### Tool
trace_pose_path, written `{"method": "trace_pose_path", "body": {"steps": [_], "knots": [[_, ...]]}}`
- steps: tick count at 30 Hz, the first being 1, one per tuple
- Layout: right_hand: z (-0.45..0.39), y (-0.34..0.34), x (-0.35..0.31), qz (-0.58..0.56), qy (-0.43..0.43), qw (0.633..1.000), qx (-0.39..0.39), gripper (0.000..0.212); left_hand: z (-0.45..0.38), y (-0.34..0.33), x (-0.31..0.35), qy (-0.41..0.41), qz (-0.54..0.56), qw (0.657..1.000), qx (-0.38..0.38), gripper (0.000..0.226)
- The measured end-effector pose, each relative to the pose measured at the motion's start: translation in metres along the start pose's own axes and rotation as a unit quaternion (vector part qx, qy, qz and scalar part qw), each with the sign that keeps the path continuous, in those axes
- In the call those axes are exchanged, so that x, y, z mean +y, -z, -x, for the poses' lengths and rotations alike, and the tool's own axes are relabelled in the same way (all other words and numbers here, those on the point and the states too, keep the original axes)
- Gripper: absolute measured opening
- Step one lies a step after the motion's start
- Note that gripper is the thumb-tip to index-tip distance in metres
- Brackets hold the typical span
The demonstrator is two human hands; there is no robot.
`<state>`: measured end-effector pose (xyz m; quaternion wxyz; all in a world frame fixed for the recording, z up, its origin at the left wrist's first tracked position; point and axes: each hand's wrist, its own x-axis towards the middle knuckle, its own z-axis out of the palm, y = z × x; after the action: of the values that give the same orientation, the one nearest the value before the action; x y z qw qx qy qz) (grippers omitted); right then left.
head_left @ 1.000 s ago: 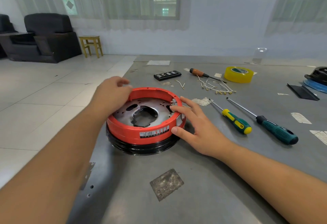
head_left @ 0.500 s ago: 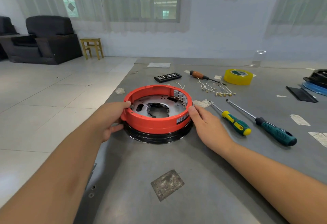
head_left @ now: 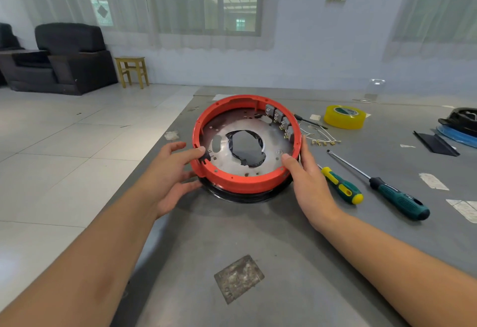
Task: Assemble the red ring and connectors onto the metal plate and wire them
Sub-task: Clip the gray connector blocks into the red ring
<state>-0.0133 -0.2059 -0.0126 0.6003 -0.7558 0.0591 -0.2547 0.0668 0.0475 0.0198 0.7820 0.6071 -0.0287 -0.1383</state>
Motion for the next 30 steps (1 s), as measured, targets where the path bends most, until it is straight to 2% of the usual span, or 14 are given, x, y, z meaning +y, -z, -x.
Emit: {"method": "trace_pose_path", "body": {"steps": [3, 9, 13, 17, 21, 23, 26, 28, 30], "knots": [[-0.004, 0.0, 0.001, -0.015, 0.006, 1.0, 0.005, 0.076, -0.002, 0.003, 0.003, 0.049, -0.008, 0.998, -0.041, 0.02], [-0.004, 0.001, 0.0, -0.025, 0.004, 1.0, 0.004, 0.083, -0.009, 0.011, -0.004, 0.071, 0.008, 0.993, -0.088, 0.036], [-0.004, 0.0, 0.0, -0.026, 0.005, 1.0, 0.018, 0.084, -0.011, 0.017, -0.008, 0.074, 0.022, 0.991, -0.11, 0.025], [-0.003, -0.002, 0.005, -0.003, -0.008, 1.0, 0.021, 0.098, -0.008, 0.018, -0.012, 0.053, 0.041, 0.994, -0.084, 0.046], [-0.001, -0.009, 0.008, -0.027, -0.053, 0.998, -0.021, 0.122, -0.003, 0.006, -0.021, 0.028, 0.087, 0.995, -0.036, 0.06], [-0.001, -0.013, 0.008, -0.047, -0.063, 0.996, -0.05, 0.118, -0.001, -0.002, -0.027, 0.022, 0.107, 0.994, -0.019, 0.069], [-0.002, -0.018, 0.009, -0.051, -0.047, 0.996, -0.059, 0.099, 0.004, -0.013, -0.031, 0.02, 0.116, 0.992, -0.031, 0.088], [-0.003, -0.018, 0.009, -0.058, -0.046, 0.996, -0.046, 0.084, 0.005, -0.017, -0.033, 0.017, 0.096, 0.995, -0.036, 0.075], [-0.003, -0.016, 0.008, -0.071, -0.047, 0.996, -0.039, 0.077, 0.005, -0.018, -0.035, 0.016, 0.073, 0.996, -0.048, 0.062]]}}
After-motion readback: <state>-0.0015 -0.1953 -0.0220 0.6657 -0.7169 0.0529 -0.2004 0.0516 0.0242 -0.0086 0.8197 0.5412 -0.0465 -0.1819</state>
